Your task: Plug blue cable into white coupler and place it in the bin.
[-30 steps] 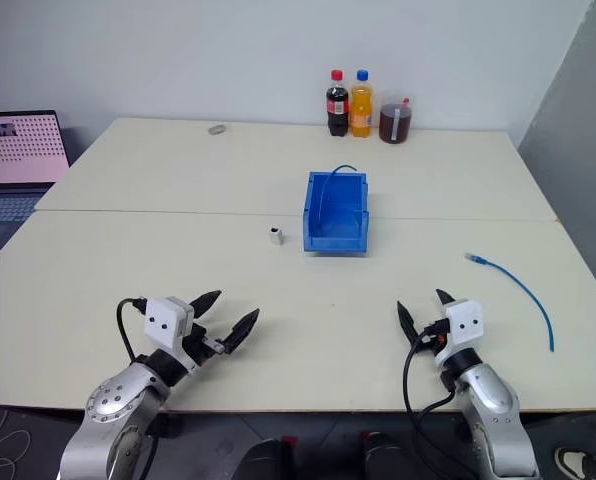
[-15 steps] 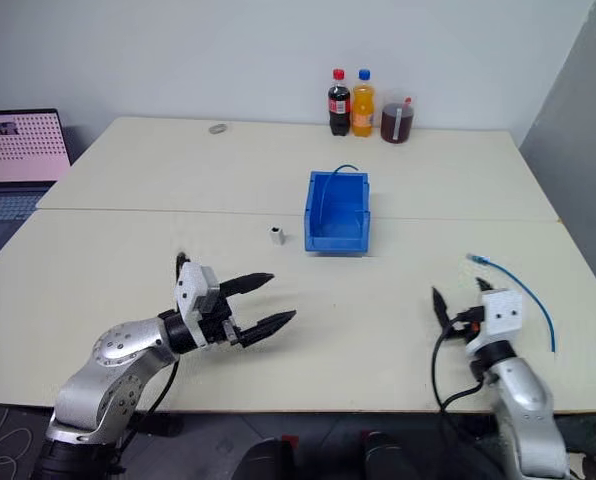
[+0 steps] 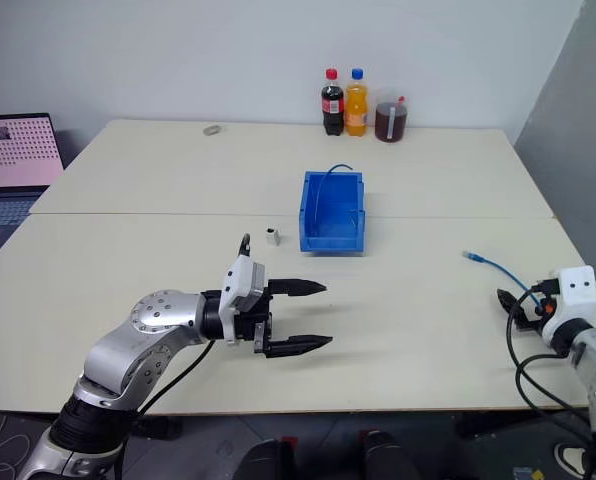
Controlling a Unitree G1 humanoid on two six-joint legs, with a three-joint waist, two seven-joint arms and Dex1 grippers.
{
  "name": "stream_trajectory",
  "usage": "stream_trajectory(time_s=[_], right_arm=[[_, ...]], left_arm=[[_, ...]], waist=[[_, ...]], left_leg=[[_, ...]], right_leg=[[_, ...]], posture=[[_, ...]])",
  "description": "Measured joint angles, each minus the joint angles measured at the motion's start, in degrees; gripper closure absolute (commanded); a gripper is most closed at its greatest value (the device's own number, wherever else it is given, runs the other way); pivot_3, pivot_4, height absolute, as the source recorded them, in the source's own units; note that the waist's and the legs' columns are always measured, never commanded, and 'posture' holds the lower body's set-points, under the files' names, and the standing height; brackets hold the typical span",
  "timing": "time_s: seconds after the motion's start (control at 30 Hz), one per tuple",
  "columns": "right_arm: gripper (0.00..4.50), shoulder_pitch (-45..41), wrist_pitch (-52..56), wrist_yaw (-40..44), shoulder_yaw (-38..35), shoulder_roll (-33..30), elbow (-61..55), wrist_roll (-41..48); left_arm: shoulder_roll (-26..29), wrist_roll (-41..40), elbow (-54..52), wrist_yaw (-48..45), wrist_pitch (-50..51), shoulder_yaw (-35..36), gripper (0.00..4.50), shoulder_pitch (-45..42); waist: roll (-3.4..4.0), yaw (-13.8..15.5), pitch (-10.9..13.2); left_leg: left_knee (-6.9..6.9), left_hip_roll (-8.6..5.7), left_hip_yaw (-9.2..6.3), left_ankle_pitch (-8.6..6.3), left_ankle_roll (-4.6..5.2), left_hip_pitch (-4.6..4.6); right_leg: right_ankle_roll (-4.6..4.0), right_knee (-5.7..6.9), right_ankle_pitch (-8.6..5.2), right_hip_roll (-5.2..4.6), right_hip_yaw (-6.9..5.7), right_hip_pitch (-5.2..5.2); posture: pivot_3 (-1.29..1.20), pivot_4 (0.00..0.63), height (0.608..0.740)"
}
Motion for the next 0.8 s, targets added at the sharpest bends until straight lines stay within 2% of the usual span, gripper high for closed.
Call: stream_trajectory(time_s=[0.23,0.33,0.5,0.53,0.7,0.8], right_arm=[[0.03,-15.28,-5.18,7.20,6.24,-3.12,23.00,-5.45],[0.45,-19.85,-7.30,10.28,8.67,-4.31,31.98,-7.88],[1.52,-24.45,-11.09,14.19,10.85,-5.71,40.16,-10.51],[1.66,-24.69,-11.48,14.64,11.10,-5.81,40.67,-10.60],[2.93,-25.25,-16.14,17.81,12.92,-6.41,43.40,-12.83],[3.49,-25.26,-18.59,19.09,13.55,-6.44,44.16,-13.42]], left_arm=[[-0.97,0.75,0.67,-0.41,-0.10,-0.84,0.00,-1.66],[-0.91,1.16,0.96,-0.50,-0.14,-0.90,0.00,-1.71],[-0.94,1.59,1.05,-0.52,-0.15,-0.96,0.00,-1.84],[-0.94,1.61,1.05,-0.52,-0.15,-0.96,0.00,-1.84],[-0.92,1.77,1.04,-0.53,-0.23,-0.96,0.00,-1.58],[-0.90,1.89,1.05,-0.55,-0.33,-0.93,0.00,-1.56]], waist=[[0.04,-0.02,0.02],[0.04,0.03,0.02],[0.03,0.01,0.03],[0.03,0.01,0.03],[0.02,0.10,0.03],[0.02,0.11,0.03]], left_leg=[[-0.01,-0.02,0.06,0.00,0.00,0.07],[-0.01,-0.02,0.08,0.00,0.00,0.06],[0.02,-0.03,0.11,0.00,0.00,0.11],[0.02,-0.03,0.11,0.00,0.00,0.13],[-0.02,-0.02,0.03,-0.01,0.01,0.67],[-0.02,-0.02,0.00,-0.01,0.02,0.68]], right_leg=[[0.00,-0.01,0.01,0.00,0.07,0.03],[-0.04,-0.03,0.03,0.00,0.10,0.04],[0.00,-0.05,0.02,-0.04,0.11,0.13],[0.00,-0.05,0.02,-0.04,0.12,0.15],[0.01,-0.34,0.00,-0.06,0.01,0.83],[0.04,-0.45,0.02,-0.08,-0.02,0.91]], posture=[[0.00,0.150,0.740],[0.00,0.150,0.740],[0.00,0.150,0.740],[0.00,0.150,0.740],[0.00,0.150,0.740],[0.00,0.150,0.740]])
